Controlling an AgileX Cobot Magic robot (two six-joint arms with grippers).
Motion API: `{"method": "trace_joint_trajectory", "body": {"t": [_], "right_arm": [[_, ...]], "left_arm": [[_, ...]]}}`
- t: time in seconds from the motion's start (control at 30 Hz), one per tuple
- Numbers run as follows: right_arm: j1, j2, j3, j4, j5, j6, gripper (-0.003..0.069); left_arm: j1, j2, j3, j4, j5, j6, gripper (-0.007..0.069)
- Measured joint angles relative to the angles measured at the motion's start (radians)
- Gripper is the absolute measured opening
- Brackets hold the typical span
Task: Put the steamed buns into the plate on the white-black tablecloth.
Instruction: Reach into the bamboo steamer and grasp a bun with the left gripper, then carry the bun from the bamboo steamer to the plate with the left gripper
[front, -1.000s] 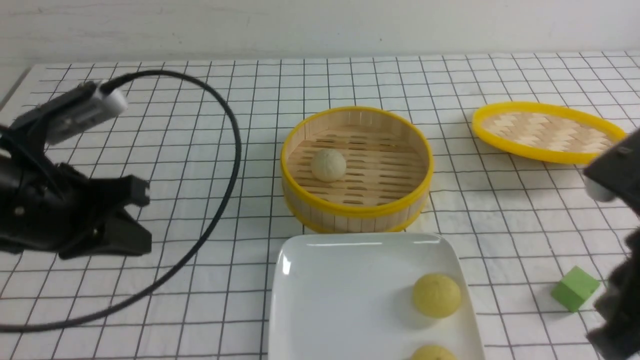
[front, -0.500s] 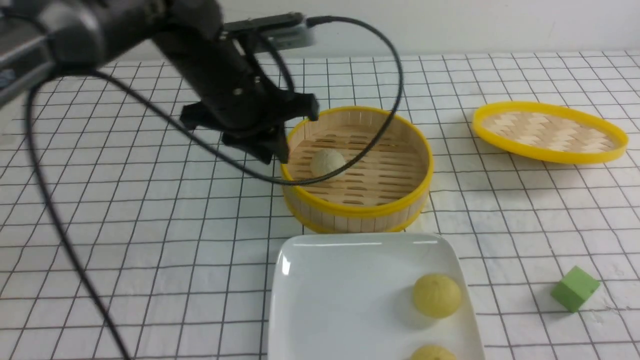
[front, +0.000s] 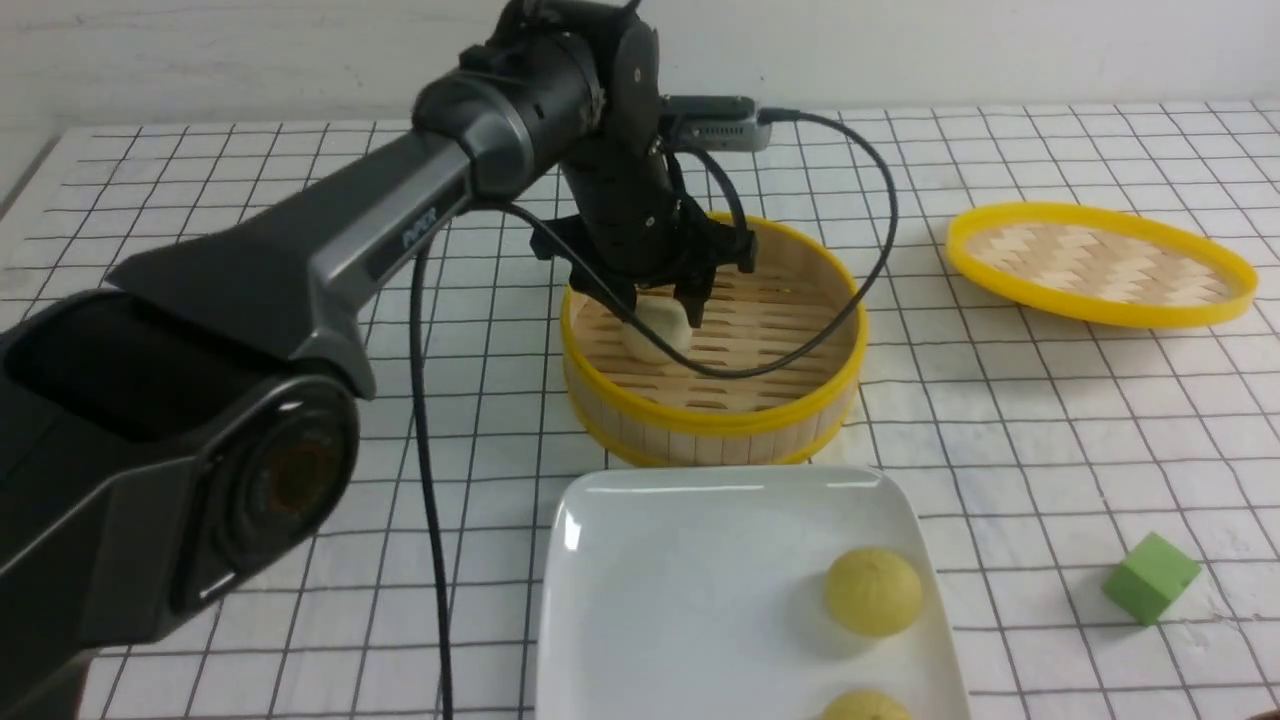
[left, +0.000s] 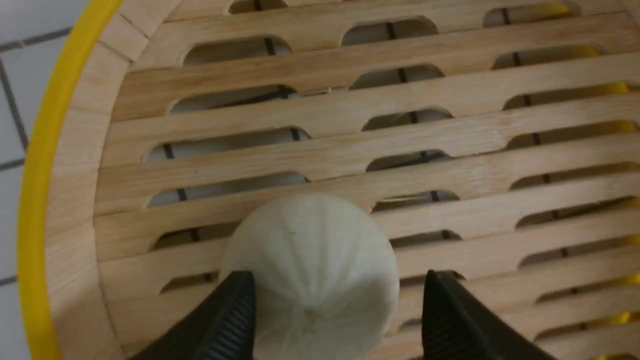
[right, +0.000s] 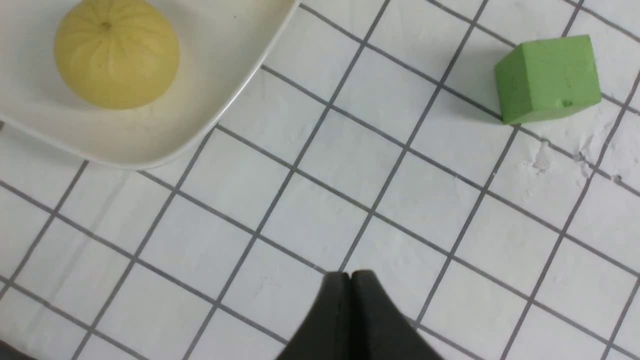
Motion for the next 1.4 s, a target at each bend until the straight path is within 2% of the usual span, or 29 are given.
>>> {"method": "trace_joint_trajectory", "body": {"t": [0.1,0.2,0.23,0.3,0.37,0.43,0.6,0.73,0.77,0.8,0.97,1.0,1.07,1.13,1.2,1.23,1.3,1.33,1.4], "right_arm": [[0.000,0.000,0.000,-0.001,-0.001,0.000,-0.0008],[0.000,0.000,0.000,-0.001,-0.001,-0.001,-0.0008],[0.000,0.000,0.000,-0.001,-0.001,-0.001,-0.0008],[0.000,0.000,0.000,-0.001,-0.001,-0.001,-0.0008],[0.000,0.000,0.000,-0.001,-0.001,-0.001,-0.0006],[0.000,0.000,0.000,-0.003,-0.001,-0.001,-0.0005],[0.000,0.000,0.000,-0.004,-0.001,-0.001,-0.0002],[0.000,0.000,0.000,-0.004,-0.001,-0.001,0.0001],[0.000,-0.001,0.000,-0.004,-0.001,-0.001,0.0001],[0.000,-0.001,0.000,-0.004,-0.001,-0.001,0.0001],[0.000,-0.001,0.000,-0.004,-0.001,-0.001,0.0005],[0.000,-0.001,0.000,-0.004,-0.001,-0.001,0.0005],[0.000,-0.002,0.000,-0.004,-0.001,-0.001,0.0006],[0.000,-0.001,0.000,-0.004,-0.001,-0.001,0.0008],[0.000,-0.001,0.000,-0.004,-0.001,-0.001,0.0010],[0.000,-0.001,0.000,-0.004,-0.001,-0.001,0.0011],[0.000,-0.006,0.000,-0.004,0.003,-0.001,0.0012],[0.000,-0.007,0.000,-0.004,0.005,-0.001,0.0012],[0.000,-0.037,-0.021,0.005,0.038,0.000,0.0012]], "left_arm": [[0.000,0.021,-0.003,0.020,-0.012,0.000,0.0432],[0.000,0.039,-0.006,0.040,-0.008,-0.025,0.0294],[0.000,0.039,-0.007,0.040,-0.006,-0.029,0.0281],[0.000,0.029,-0.032,0.038,0.036,-0.043,0.0108],[0.000,0.011,-0.069,0.036,0.101,-0.047,0.0041],[0.000,-0.023,-0.121,0.030,0.151,-0.047,0.0027],[0.000,-0.164,-0.195,0.037,0.160,-0.015,0.0026],[-0.006,-0.366,-0.076,0.038,0.160,-0.004,0.0026],[-0.016,-0.444,0.033,0.044,0.160,-0.004,0.0026],[-0.016,-0.444,0.033,0.046,0.160,-0.004,0.0026],[-0.127,-0.644,0.572,0.067,0.148,-0.083,0.0037],[-0.132,-0.647,0.588,0.067,0.144,-0.089,0.0038],[-0.178,-0.637,0.765,0.065,0.053,-0.161,0.0056],[-0.190,-0.623,0.813,0.065,-0.003,-0.183,0.0071],[-0.207,-0.565,0.882,0.065,-0.109,-0.221,0.0129],[-0.209,-0.555,0.886,0.065,-0.122,-0.224,0.0140],[-0.212,-0.502,0.890,0.067,-0.178,-0.231,0.0225],[-0.212,-0.498,0.890,0.066,-0.182,-0.231,0.0233],[-0.212,-0.475,0.892,0.061,-0.212,-0.233,0.0351]]}}
